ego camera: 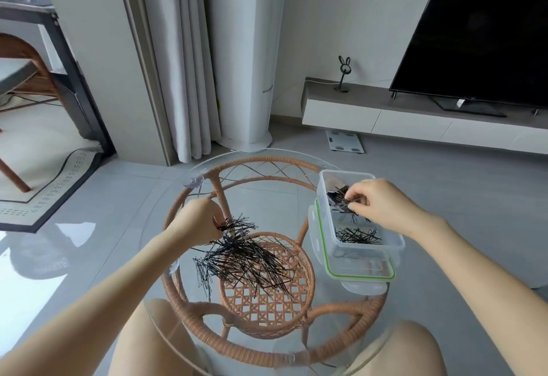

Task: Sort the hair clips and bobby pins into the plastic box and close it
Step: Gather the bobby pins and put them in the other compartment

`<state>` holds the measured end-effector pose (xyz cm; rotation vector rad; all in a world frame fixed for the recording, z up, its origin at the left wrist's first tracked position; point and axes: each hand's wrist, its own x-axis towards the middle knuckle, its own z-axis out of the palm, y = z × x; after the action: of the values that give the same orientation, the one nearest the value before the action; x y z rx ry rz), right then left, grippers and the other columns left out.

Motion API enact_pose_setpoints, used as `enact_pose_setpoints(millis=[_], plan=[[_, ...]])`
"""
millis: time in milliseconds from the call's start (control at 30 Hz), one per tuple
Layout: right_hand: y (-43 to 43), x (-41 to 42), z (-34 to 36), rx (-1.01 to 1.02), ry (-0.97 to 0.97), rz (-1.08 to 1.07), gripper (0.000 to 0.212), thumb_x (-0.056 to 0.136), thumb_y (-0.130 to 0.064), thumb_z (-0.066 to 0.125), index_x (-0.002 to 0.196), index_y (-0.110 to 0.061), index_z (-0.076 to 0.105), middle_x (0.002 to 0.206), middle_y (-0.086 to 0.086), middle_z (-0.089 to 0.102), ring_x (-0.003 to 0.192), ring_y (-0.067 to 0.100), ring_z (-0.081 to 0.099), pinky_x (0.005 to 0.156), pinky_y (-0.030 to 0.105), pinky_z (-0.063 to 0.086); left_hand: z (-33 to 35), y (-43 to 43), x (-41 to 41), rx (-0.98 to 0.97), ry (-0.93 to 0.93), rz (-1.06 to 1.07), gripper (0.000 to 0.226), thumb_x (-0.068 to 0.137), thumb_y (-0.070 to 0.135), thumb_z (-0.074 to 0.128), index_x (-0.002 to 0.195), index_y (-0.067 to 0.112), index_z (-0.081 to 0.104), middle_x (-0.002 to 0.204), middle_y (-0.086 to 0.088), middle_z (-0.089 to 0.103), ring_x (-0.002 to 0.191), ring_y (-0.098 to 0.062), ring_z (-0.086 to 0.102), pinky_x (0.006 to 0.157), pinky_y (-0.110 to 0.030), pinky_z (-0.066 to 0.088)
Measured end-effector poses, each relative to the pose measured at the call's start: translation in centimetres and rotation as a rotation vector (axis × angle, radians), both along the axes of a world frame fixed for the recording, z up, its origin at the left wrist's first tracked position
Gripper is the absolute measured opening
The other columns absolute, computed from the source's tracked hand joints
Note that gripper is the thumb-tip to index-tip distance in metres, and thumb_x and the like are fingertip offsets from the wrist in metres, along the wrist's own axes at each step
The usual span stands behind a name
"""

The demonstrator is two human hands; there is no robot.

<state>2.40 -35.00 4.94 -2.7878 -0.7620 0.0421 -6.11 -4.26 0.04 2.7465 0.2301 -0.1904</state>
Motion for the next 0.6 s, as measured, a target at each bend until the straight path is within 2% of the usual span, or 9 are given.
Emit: enact_pose_setpoints(millis=[100, 200, 267, 367, 467, 500, 600], plan=[[-1.4, 0.3, -2.1, -0.117, 0.04, 0.043, 0.016, 0.085, -0.012, 0.059, 0.099, -0.011, 0.068, 0.076, -0.018, 0.05, 0.065, -0.005, 0.043, 0.07, 0.018, 0.033, 0.4, -0.3, -0.1, -0.001, -0.001, -0.011, 0.017, 0.073, 0.014, 0.069, 0.089, 0.01, 0.073, 0.084, -0.003, 0.073, 0.081, -0.021, 0.068, 0.077, -0.033, 0.056], [-2.0, 0.5, -4.1, -0.16, 0.142, 0.034, 0.017, 0.085, -0.014, 0.061, 0.099, -0.013, 0.069, 0.096, -0.005, 0.066, 0.084, 0.008, 0.055, 0.083, 0.021, 0.04, 0.9, -0.4, -0.3, -0.007, -0.003, -0.014, 0.017, 0.073, 0.013, 0.069, 0.088, 0.009, 0.073, 0.085, -0.004, 0.073, 0.082, -0.021, 0.068, 0.077, -0.033, 0.055], [-2.1, 0.5, -4.8, -0.179, 0.182, 0.018, 0.02, 0.084, -0.017, 0.062, 0.102, -0.014, 0.07, 0.106, -0.001, 0.069, 0.095, 0.014, 0.059, 0.082, 0.019, 0.037, 1.2, -0.3, -0.4, -0.007, 0.003, -0.016, 0.017, 0.073, 0.014, 0.069, 0.087, 0.006, 0.073, 0.086, -0.007, 0.074, 0.082, -0.022, 0.068, 0.076, -0.031, 0.055], [-2.2, 0.7, -5.2, -0.108, 0.242, -0.033, 0.031, 0.081, -0.021, 0.067, 0.111, -0.015, 0.066, 0.107, -0.001, 0.068, 0.091, 0.011, 0.058, 0.079, 0.018, 0.037, 2.0, -0.5, -0.6, -0.002, -0.009, -0.007, 0.016, 0.072, 0.015, 0.071, 0.084, 0.006, 0.073, 0.084, -0.008, 0.074, 0.074, -0.021, 0.067, 0.066, -0.023, 0.05], [-2.4, 0.6, -4.9, 0.002, 0.291, -0.086, 0.039, 0.08, -0.026, 0.069, 0.118, -0.019, 0.062, 0.106, -0.002, 0.066, 0.092, 0.01, 0.059, 0.081, 0.02, 0.042, 3.1, -0.8, -0.6, -0.046, -0.017, -0.011, 0.017, 0.071, 0.013, 0.073, 0.088, 0.011, 0.073, 0.075, 0.0, 0.07, 0.061, -0.009, 0.059, 0.049, -0.005, 0.04], [-2.6, 0.6, -4.7, 0.023, 0.273, -0.094, 0.038, 0.081, -0.028, 0.068, 0.118, -0.019, 0.062, 0.106, -0.001, 0.066, 0.093, 0.011, 0.06, 0.082, 0.021, 0.043, 3.6, -1.0, -0.5, -0.06, -0.022, -0.019, 0.017, 0.071, 0.013, 0.074, 0.088, 0.012, 0.073, 0.071, 0.004, 0.067, 0.058, -0.006, 0.057, 0.046, -0.003, 0.04], [-3.2, 0.5, -4.3, 0.073, 0.207, -0.115, 0.034, 0.084, -0.029, 0.065, 0.116, -0.02, 0.063, 0.102, -0.002, 0.067, 0.092, 0.012, 0.061, 0.086, 0.027, 0.048, 5.5, -2.2, 0.0, -0.077, -0.047, -0.058, 0.018, 0.07, 0.013, 0.075, 0.088, 0.016, 0.074, 0.066, 0.009, 0.065, 0.057, -0.003, 0.058, 0.048, -0.001, 0.042]])
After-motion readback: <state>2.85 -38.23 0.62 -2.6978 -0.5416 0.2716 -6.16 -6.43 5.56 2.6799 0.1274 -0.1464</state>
